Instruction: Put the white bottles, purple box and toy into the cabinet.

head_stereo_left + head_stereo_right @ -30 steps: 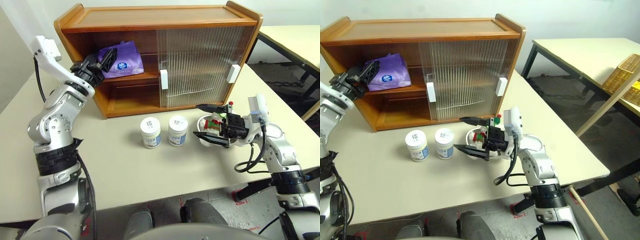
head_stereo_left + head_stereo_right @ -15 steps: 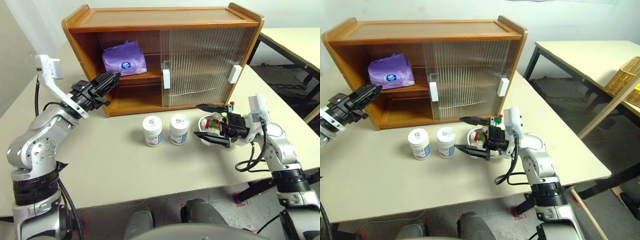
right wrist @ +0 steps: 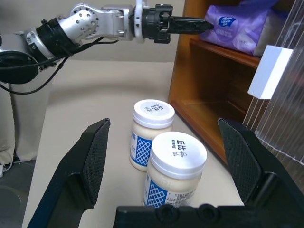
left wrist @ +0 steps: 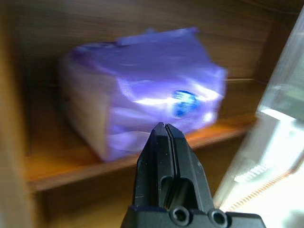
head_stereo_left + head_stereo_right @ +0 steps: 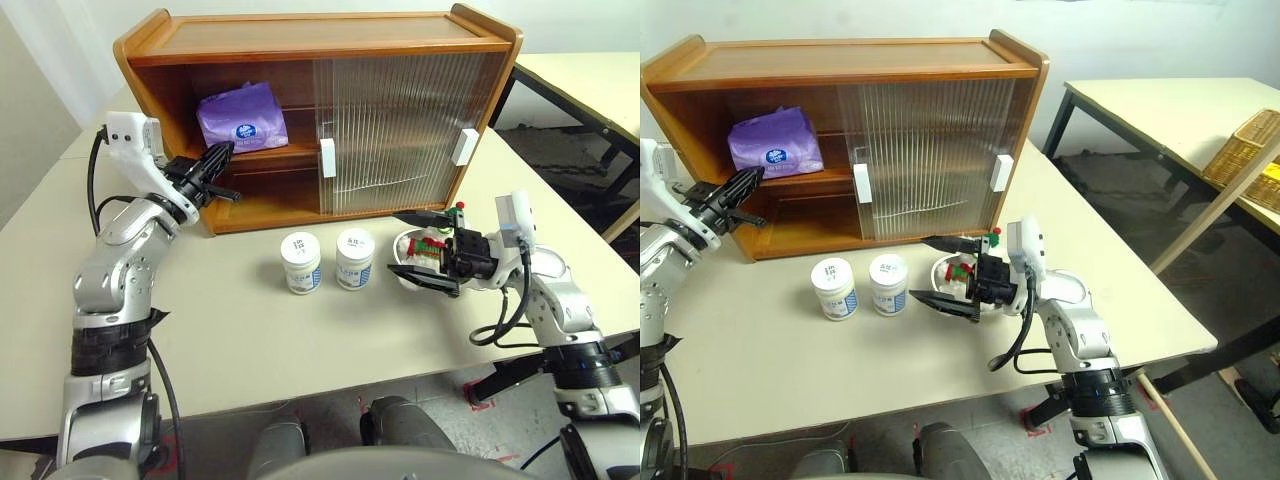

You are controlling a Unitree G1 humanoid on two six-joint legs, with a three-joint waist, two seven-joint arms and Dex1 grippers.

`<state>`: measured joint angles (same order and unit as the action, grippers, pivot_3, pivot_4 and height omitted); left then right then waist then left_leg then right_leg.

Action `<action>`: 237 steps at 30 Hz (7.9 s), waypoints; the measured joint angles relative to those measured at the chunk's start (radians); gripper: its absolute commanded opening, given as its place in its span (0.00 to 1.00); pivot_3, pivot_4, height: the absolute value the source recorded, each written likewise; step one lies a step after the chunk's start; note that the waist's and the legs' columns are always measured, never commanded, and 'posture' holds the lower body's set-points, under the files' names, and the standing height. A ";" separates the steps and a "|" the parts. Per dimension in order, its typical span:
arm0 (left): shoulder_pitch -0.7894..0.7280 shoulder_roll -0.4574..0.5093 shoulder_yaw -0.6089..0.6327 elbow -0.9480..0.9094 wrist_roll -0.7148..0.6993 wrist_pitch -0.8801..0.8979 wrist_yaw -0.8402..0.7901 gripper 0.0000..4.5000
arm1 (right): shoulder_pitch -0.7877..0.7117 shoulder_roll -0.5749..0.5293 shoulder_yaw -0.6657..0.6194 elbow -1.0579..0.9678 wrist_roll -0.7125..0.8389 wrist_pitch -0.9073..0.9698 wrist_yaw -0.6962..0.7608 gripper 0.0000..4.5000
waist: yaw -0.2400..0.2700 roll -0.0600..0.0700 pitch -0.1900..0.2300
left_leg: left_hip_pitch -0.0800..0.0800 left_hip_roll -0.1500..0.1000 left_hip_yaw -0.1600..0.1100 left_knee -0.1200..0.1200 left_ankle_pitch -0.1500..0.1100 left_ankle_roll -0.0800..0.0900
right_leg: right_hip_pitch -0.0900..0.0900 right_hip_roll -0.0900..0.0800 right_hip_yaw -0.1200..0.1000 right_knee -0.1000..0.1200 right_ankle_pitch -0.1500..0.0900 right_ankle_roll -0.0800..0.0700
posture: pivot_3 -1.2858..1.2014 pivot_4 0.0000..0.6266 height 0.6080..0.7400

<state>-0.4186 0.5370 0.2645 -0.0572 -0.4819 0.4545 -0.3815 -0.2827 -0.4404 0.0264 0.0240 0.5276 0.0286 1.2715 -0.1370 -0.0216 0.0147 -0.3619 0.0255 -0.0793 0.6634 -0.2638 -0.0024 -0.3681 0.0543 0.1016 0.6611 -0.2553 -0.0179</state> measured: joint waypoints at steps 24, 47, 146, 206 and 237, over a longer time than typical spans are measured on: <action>-0.212 -0.100 -0.009 0.322 0.081 -0.161 -0.055 0.01 | 0.022 0.001 0.000 -0.020 -0.001 -0.002 -0.023 1.00 | -0.003 0.001 0.000 | -0.003 -0.012 -0.015 0.007 0.006 0.006 | 0.007 0.000 0.002 0.000 -0.002 0.014 | 0.42 0.00 1.00; -0.178 -0.130 -0.149 0.192 0.317 -0.095 0.028 0.01 | 0.018 -0.001 0.000 -0.018 -0.001 -0.002 -0.021 1.00 | 0.027 0.001 0.000 | -0.015 -0.019 -0.020 0.006 0.000 0.018 | 0.006 -0.014 0.000 -0.012 -0.003 0.016 | 0.42 0.00 1.00; 0.520 0.126 -0.082 -0.141 0.014 -0.150 -0.577 0.99 | -0.005 -0.015 0.000 -0.003 0.001 0.020 0.040 1.00 | -0.015 0.016 -0.008 | -0.025 -0.011 -0.018 0.011 -0.004 0.012 | -0.017 -0.014 0.002 -0.011 0.006 0.008 | 0.44 0.00 1.00; 0.378 -0.115 -0.200 0.175 0.274 -0.408 -0.241 0.69 | -0.003 -0.007 0.000 -0.017 0.046 0.047 0.048 1.00 | -0.014 0.024 -0.013 | -0.021 -0.017 -0.020 0.009 -0.002 0.014 | -0.008 -0.012 0.004 -0.011 0.004 0.011 | 0.44 0.00 1.00; 0.038 -0.176 -0.152 0.516 0.368 -0.455 0.011 0.69 | 0.063 0.137 -0.010 -0.174 0.152 0.163 -0.165 1.00 | -0.001 0.019 -0.012 | -0.021 -0.020 -0.019 0.009 -0.003 0.014 | -0.007 -0.010 0.005 -0.011 0.005 0.013 | 0.43 0.00 1.00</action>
<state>-0.3802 0.3609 0.1121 0.4590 -0.1143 -0.0003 -0.3702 -0.2202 -0.3032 0.0161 -0.1502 0.6792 0.1913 1.1065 -0.1378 -0.0024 0.0030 -0.3826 0.0059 -0.0982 0.6725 -0.2664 0.0119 -0.3749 0.0441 0.1061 0.6499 -0.2505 -0.0046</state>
